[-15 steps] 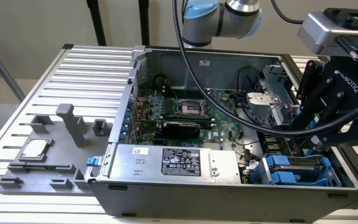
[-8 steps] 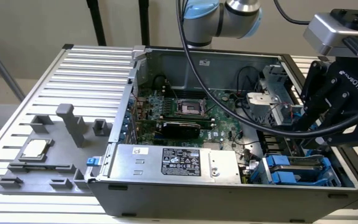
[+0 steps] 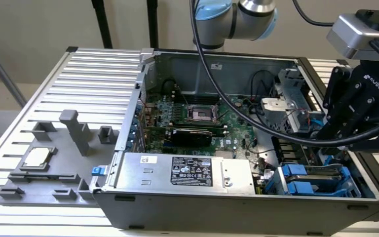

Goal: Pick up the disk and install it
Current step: 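Insert the disk into the insertion slot, then insert the first disk wire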

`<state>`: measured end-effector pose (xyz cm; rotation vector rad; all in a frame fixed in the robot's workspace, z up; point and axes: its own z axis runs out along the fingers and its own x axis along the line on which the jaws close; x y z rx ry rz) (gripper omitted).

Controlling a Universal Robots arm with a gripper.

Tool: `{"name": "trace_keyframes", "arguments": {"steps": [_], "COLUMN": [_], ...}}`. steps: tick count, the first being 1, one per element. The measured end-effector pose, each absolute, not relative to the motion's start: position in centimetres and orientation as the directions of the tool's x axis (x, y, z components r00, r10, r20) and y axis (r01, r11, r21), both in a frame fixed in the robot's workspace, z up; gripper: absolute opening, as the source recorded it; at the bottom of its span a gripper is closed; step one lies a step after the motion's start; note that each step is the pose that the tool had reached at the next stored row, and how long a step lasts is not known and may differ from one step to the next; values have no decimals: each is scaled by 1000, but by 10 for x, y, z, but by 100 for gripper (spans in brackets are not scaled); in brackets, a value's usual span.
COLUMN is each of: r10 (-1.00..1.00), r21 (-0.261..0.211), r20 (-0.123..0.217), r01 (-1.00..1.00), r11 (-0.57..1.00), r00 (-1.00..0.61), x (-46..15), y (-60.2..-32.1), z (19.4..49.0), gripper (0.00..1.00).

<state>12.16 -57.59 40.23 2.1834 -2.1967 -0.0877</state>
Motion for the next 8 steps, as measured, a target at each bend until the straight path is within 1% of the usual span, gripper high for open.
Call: {"name": "trace_keyframes", "arguments": {"steps": [1,3,4,5,6,8], "r10": [-1000,-1000,-1000,-1000,-1000,-1000], "r21": [70,70,70,70,70,71], "r20": [-9,-9,-9,-9,-9,-9], "r01": [-997,-997,-997,-997,-997,-997], "r11": [6,6,6,6,6,6], "r00": [-6,-6,-6,-6,-6,-6], "x": [122,122,122,122,122,122], "y": [-576,-576,-576,-576,-576,-576], "z": [402,402,402,402,402,402], "gripper": [32,20,20,14,11,11]}}
